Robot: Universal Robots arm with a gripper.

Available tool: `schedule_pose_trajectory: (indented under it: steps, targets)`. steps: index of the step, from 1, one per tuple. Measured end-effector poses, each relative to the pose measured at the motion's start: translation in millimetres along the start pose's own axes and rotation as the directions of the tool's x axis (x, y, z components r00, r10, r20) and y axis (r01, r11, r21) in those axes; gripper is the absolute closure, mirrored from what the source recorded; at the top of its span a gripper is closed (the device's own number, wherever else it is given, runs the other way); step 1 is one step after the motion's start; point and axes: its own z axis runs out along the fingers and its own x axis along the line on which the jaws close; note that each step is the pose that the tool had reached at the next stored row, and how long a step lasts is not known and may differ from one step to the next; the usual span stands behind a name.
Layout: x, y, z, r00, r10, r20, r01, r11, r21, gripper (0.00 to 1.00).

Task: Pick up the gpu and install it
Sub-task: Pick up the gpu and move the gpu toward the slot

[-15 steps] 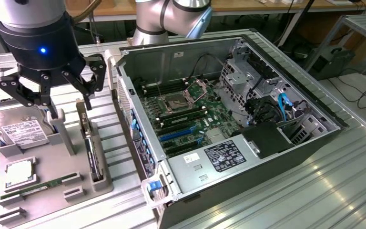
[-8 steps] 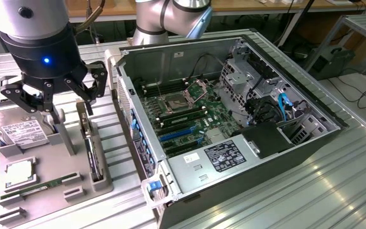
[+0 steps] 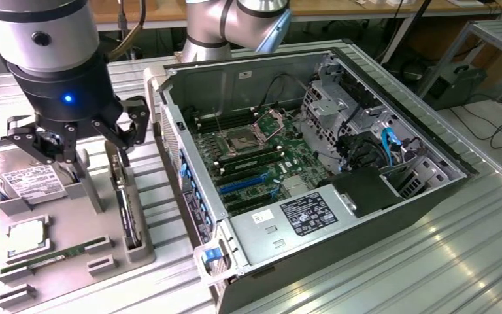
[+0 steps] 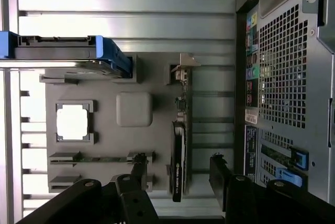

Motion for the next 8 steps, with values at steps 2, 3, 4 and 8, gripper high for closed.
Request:
schedule_pose_trajectory:
  steps: [2,3,4,8]
  targets:
    - [0.1,-0.2,4.0,1.0,0.001,0.0001,-0.001,1.0,0.0,0.4]
    - [0.1,-0.2,6.1,1.0,0.001,0.0001,-0.001,1.0,0.0,0.4]
    - [0.1,-0.3,7.7,1.0,0.001,0.0001,-0.001,1.0,0.0,0.4]
    - [0.2,-0.5,14.9,1.0,0.001,0.0,-0.001,1.0,0.0,0.4]
